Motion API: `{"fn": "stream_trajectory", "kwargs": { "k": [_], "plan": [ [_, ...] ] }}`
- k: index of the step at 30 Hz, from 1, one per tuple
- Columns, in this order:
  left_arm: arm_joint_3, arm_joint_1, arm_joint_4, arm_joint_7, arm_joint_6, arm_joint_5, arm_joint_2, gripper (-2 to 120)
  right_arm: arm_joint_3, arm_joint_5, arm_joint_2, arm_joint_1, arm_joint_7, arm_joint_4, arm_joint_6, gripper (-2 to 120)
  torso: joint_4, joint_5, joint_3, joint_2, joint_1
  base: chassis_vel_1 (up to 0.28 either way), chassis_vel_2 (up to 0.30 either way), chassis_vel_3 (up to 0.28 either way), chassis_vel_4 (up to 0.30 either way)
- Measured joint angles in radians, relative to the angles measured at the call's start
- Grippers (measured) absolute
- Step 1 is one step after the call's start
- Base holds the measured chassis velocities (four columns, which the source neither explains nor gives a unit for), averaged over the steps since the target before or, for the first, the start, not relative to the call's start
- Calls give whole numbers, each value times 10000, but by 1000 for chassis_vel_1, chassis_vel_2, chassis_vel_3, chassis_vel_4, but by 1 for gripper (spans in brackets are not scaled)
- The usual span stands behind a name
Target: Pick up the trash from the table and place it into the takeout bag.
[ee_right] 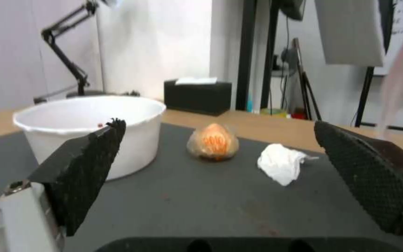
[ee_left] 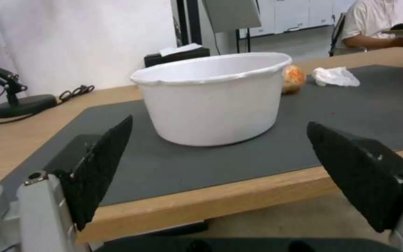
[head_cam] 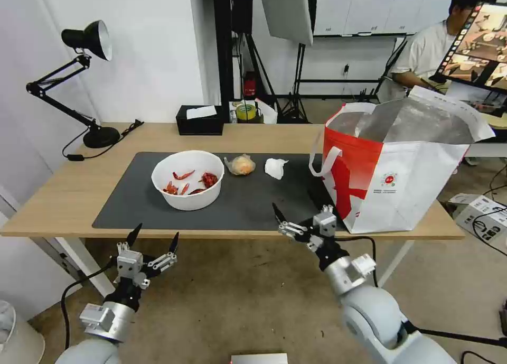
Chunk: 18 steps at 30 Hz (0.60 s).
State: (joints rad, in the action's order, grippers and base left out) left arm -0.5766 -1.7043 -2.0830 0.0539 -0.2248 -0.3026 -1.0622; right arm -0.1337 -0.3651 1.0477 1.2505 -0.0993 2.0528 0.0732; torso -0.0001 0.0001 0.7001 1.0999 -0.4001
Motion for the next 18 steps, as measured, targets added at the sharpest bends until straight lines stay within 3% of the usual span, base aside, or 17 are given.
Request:
{"fn": "stream_trajectory", "kwargs": {
  "k": [3, 13, 18],
  "plan": [
    [-130, -157, -48, 10, -21, 9, -8, 100, 529, -145, 10, -932, -257, -316, -755, 100, 1, -1, 0, 0, 0, 0, 0, 0, 0],
    [-186, -211, -155, 52, -41, 17, -40, 100, 1398, -401, 280, -2423, -1180, -973, -1943, 100, 1, -2, 0, 0, 0, 0, 0, 0, 0],
    [-148, -187, -77, 55, -43, 23, -19, 100, 2010, -617, 563, -3632, -2305, -1772, -2885, 100, 1, -2, 0, 0, 0, 0, 0, 0, 0]
  ]
}}
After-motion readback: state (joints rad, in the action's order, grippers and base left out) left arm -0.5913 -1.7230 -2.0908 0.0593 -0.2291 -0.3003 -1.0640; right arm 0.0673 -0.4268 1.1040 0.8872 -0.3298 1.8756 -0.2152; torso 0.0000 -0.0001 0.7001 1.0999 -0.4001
